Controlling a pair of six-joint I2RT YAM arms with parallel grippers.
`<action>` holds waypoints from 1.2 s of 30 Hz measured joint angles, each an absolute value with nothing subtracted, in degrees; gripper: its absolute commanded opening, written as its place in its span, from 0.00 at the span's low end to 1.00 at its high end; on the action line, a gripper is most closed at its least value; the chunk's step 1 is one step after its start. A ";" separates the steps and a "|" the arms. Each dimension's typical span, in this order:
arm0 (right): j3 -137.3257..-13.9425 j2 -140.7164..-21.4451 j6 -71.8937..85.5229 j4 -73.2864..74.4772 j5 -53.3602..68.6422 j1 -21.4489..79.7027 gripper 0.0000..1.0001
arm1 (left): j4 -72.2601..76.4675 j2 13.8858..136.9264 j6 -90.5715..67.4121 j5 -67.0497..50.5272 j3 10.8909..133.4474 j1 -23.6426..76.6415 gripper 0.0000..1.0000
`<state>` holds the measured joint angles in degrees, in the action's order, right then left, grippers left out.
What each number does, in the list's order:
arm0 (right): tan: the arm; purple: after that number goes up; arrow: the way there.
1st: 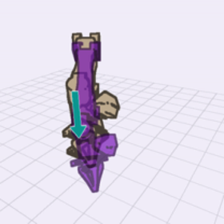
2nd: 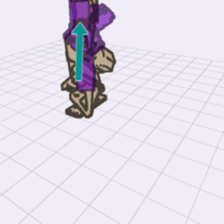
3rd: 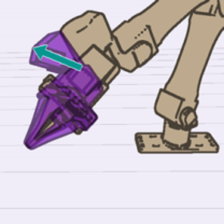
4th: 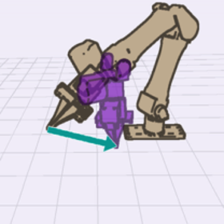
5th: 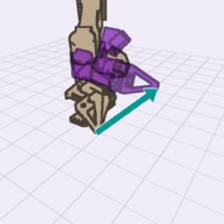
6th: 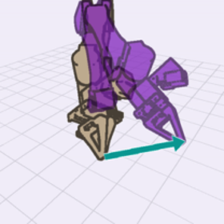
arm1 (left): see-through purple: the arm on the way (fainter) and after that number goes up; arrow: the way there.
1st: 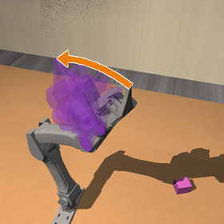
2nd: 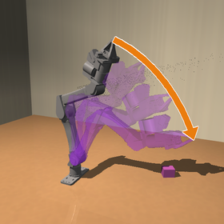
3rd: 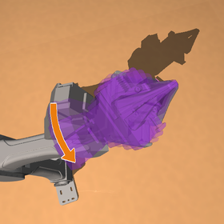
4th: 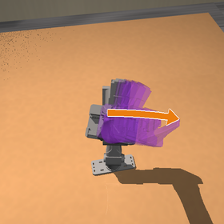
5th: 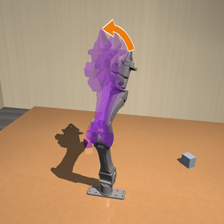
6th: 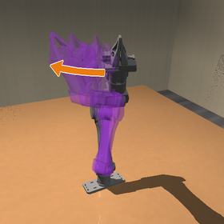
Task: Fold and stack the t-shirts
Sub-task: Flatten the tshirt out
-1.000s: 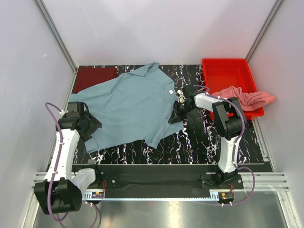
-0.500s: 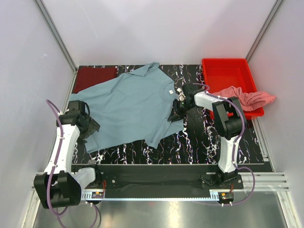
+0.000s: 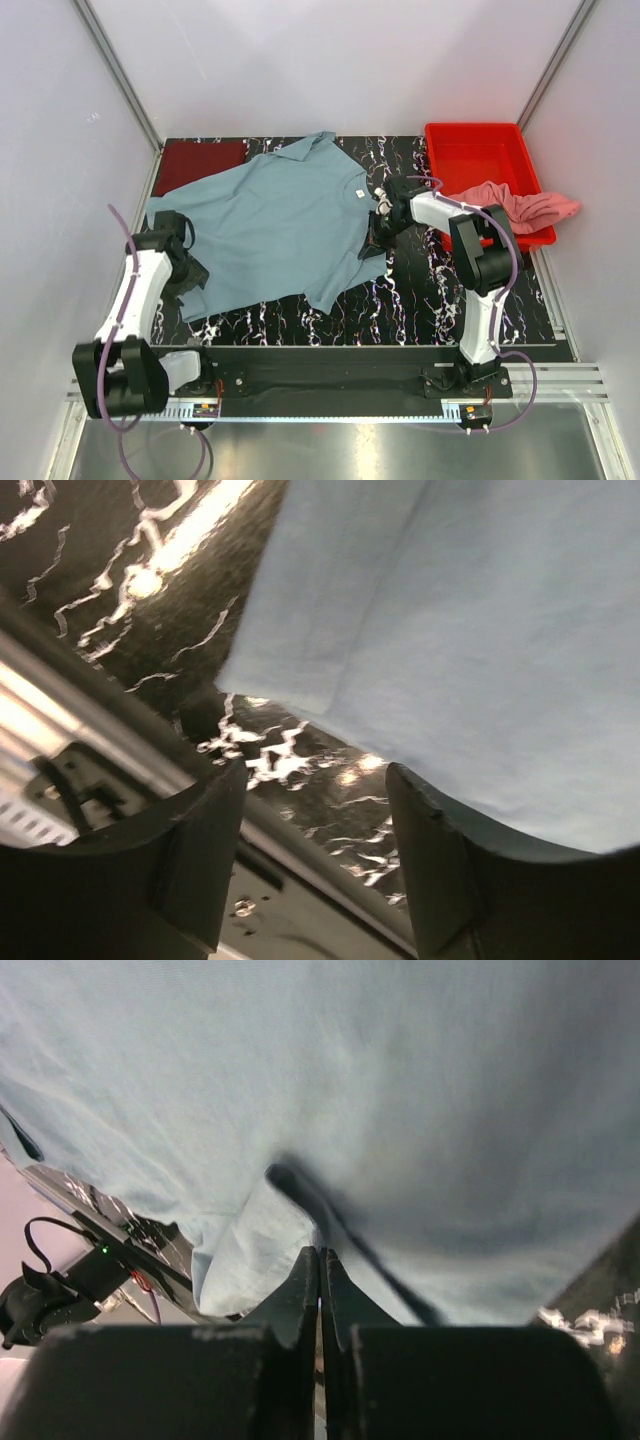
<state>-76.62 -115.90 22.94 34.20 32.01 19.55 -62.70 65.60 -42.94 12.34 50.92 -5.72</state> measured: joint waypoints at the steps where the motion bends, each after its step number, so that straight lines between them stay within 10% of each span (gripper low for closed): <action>1: -76.62 -115.33 22.90 34.79 31.79 19.55 0.00 | -63.33 67.18 -42.85 13.30 50.96 -4.80 0.62; 36: -73.58 -108.79 23.16 33.65 34.17 17.80 0.00 | -58.50 87.07 -47.44 21.91 47.75 4.91 0.47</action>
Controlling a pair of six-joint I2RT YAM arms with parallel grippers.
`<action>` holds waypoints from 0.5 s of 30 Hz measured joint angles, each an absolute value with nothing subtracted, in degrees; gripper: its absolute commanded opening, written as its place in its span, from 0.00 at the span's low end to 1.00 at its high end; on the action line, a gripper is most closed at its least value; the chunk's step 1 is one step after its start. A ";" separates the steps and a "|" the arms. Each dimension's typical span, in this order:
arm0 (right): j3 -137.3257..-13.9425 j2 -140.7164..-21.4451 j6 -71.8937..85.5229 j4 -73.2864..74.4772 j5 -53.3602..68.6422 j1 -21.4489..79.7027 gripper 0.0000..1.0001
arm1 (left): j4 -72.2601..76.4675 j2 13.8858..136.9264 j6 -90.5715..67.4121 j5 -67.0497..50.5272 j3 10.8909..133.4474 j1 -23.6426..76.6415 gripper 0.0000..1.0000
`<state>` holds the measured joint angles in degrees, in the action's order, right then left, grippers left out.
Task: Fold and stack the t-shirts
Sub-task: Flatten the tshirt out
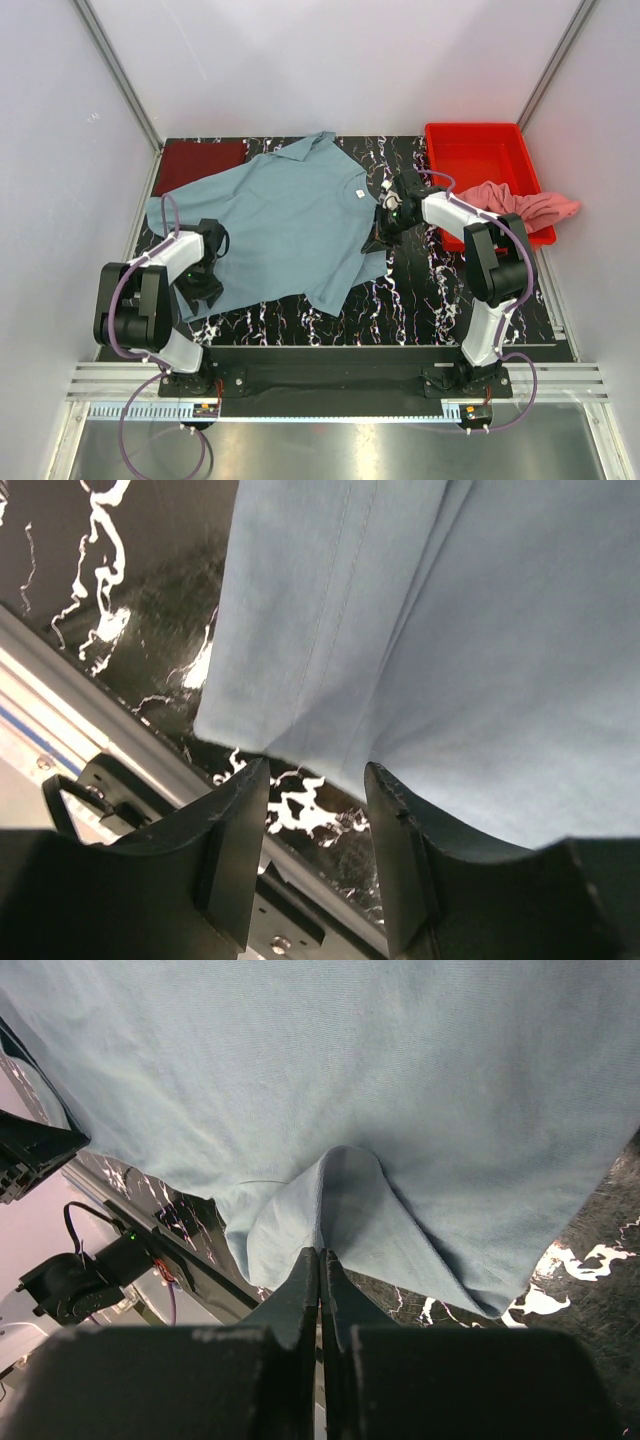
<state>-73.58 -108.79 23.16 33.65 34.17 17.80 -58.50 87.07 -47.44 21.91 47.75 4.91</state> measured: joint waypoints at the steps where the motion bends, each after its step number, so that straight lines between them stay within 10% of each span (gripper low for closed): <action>1: -73.58 -108.79 23.18 33.65 34.17 17.72 0.00 | -58.15 87.31 -47.42 21.89 47.68 4.64 0.46; 15: -73.58 -108.81 23.14 33.67 34.17 17.50 0.00 | -55.70 87.57 -46.22 21.89 46.65 2.57 0.12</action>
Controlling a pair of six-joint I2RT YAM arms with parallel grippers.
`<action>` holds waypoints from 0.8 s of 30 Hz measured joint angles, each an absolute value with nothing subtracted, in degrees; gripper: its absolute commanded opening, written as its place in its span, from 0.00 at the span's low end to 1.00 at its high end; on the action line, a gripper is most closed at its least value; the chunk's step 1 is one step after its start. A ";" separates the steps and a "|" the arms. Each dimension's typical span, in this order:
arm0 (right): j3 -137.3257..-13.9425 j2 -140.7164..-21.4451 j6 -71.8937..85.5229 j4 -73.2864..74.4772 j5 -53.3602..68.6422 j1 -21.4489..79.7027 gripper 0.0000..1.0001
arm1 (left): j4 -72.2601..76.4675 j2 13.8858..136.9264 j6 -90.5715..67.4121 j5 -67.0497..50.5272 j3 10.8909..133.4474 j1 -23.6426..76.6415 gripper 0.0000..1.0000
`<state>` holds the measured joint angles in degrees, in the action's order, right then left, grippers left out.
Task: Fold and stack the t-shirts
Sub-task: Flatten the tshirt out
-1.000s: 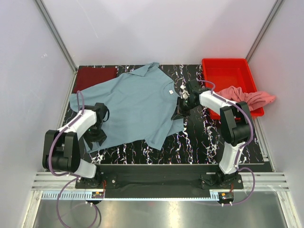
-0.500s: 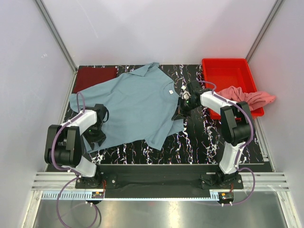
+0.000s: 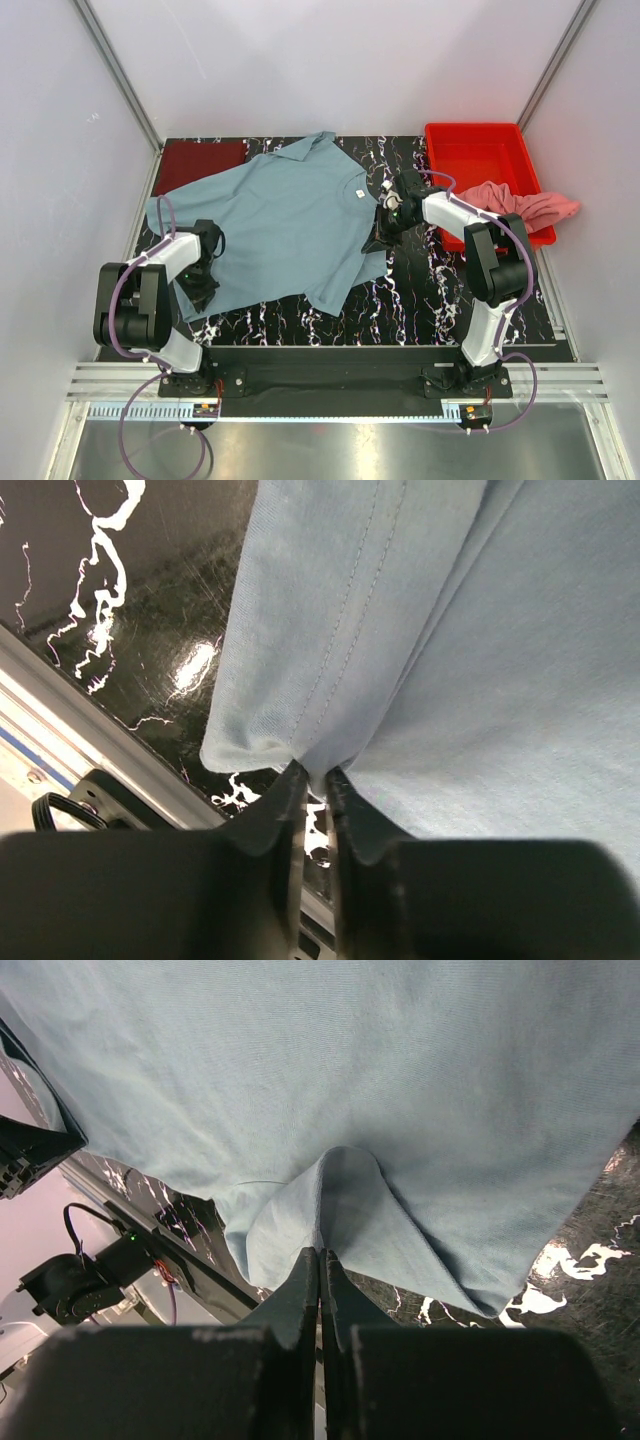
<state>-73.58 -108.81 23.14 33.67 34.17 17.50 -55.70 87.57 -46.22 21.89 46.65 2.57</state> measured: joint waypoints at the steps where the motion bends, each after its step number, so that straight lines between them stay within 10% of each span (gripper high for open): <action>1: -73.58 -108.79 23.11 33.67 34.15 17.52 0.00 | -55.72 87.57 -46.06 21.87 46.65 2.57 0.01; 24: -83.68 -105.23 27.66 42.02 29.47 16.03 0.00 | -61.60 58.43 -44.03 14.50 57.19 -4.27 0.00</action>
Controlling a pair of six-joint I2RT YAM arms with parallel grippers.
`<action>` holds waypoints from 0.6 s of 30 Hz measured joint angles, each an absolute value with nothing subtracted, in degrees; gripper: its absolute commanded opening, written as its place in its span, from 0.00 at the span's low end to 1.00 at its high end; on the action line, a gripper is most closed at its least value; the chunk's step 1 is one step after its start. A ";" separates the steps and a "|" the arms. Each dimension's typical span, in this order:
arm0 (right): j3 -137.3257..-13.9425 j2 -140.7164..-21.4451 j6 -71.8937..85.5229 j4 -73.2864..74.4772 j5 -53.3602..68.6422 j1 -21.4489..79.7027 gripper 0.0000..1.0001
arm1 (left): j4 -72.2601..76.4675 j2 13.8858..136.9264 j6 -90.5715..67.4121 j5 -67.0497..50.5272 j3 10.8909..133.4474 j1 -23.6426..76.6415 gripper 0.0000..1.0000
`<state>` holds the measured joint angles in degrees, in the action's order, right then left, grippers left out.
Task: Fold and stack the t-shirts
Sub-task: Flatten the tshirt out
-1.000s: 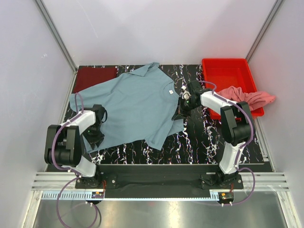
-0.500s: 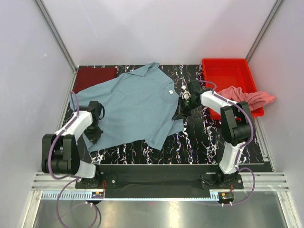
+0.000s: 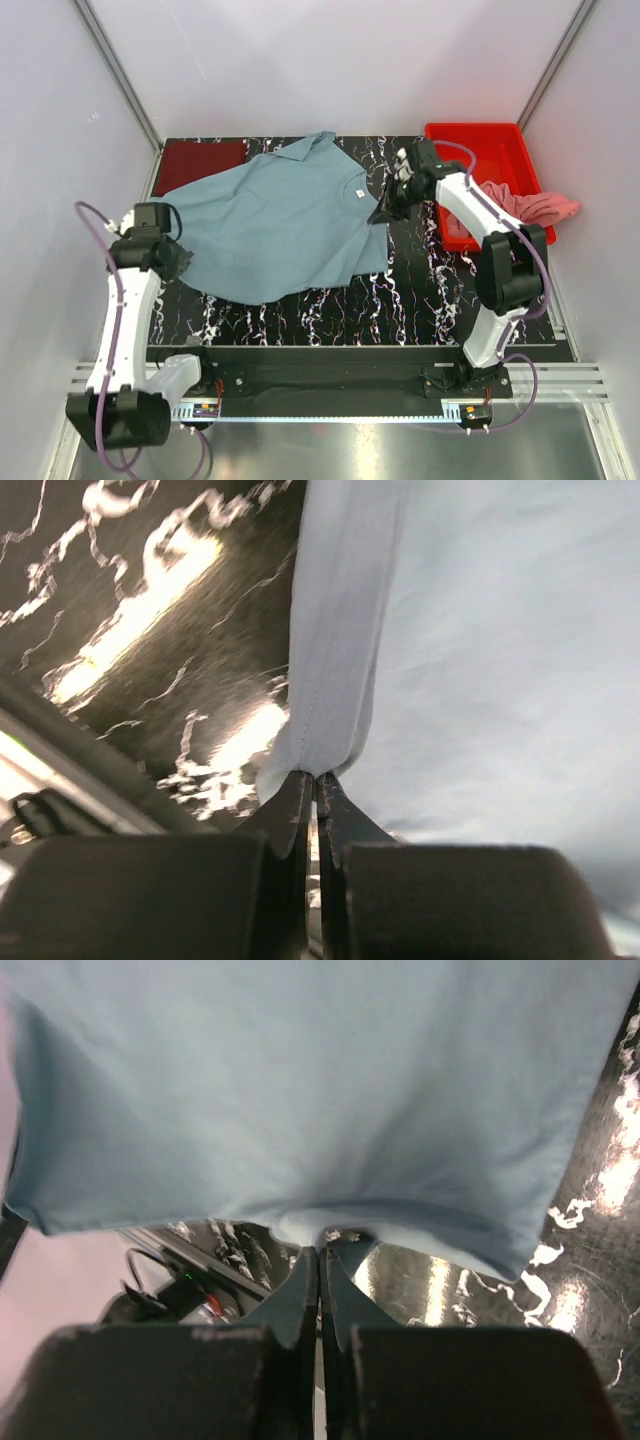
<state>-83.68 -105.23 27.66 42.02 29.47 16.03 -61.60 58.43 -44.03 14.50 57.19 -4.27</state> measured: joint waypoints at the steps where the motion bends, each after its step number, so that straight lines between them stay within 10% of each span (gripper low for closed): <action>1: -85.58 -104.33 28.34 42.70 29.19 15.64 0.00 | -61.71 57.08 -44.21 13.74 58.48 -4.95 0.00; 18: -113.10 -85.03 38.76 50.87 23.09 -0.21 0.00 | -63.00 44.36 -52.45 9.41 80.51 -7.49 0.00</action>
